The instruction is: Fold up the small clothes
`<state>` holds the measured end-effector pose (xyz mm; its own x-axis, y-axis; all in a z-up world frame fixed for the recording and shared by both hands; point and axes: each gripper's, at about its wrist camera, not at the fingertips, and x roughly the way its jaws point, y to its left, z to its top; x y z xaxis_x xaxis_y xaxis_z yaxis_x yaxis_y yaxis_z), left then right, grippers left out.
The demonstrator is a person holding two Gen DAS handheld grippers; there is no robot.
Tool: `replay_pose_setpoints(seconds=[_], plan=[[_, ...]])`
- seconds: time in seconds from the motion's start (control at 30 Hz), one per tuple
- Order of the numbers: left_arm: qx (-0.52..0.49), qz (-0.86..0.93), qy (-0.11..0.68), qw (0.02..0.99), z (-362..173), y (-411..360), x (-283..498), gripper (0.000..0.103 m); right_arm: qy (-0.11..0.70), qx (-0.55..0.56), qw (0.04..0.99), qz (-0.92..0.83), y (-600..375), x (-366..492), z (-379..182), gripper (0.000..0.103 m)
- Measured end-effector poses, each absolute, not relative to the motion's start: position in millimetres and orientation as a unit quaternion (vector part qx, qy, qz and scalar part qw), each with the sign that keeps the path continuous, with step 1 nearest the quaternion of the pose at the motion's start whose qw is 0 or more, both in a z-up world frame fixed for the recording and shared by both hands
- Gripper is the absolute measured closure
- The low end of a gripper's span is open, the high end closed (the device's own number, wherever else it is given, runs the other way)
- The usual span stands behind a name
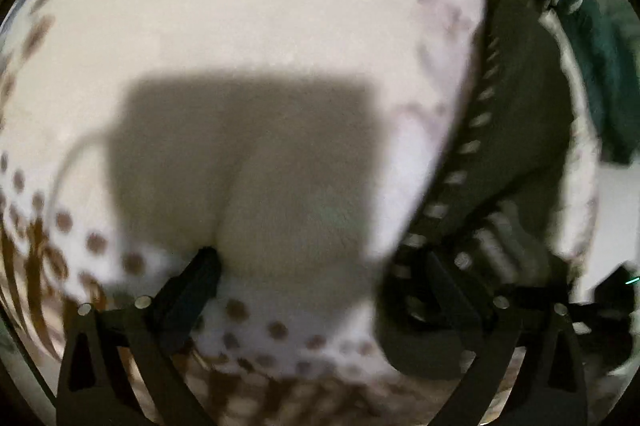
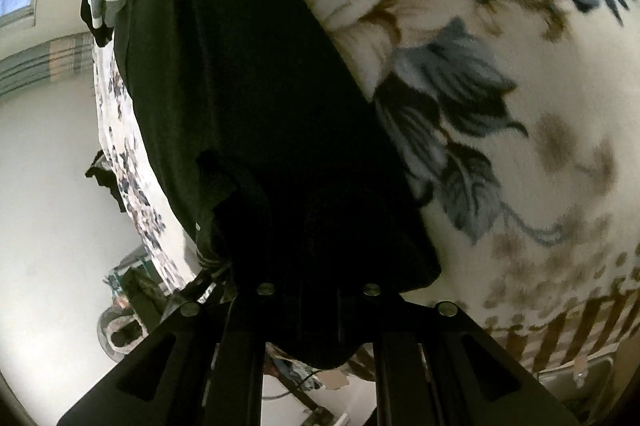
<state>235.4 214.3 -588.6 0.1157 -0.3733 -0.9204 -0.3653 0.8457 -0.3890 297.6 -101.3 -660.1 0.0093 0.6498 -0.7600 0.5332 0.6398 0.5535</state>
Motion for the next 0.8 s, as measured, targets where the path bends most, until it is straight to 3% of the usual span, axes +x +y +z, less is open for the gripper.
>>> replay_pose_setpoints(seconds=[0.13,0.23,0.37,0.47,0.53,0.57,0.6,0.63,0.8], plan=[[-0.395,-0.026,0.642,0.657,-571,220,206,0.0,0.694,0.43,0.575,0.057,-102,288,-658,0.091],[-0.445,-0.046,0.649,0.615,-587,201,183,0.0,0.69,0.444,0.568,0.059,-104,278,-661,0.091],[-0.444,-0.055,0.671,0.591,-618,165,176,0.0,0.687,0.465,0.555,0.057,-111,263,-665,0.091],[-0.415,-0.059,0.663,0.62,-610,154,180,0.0,0.688,0.469,0.551,0.059,-113,259,-667,0.091],[-0.392,-0.05,0.658,0.641,-597,147,182,0.02,0.69,0.465,0.552,0.061,-113,257,-669,0.091],[-0.381,-0.043,0.659,0.647,-592,148,184,0.053,0.69,0.463,0.553,0.062,-113,257,-669,0.091],[-0.373,-0.039,0.662,0.649,-587,148,184,0.092,0.69,0.461,0.554,0.064,-112,257,-668,0.091],[-0.386,-0.042,0.658,0.645,-584,152,183,0.098,0.691,0.459,0.555,0.066,-112,257,-668,0.091],[-0.504,-0.037,0.614,0.606,-566,188,186,0.098,0.697,0.429,0.568,0.078,-108,252,-657,0.091]])
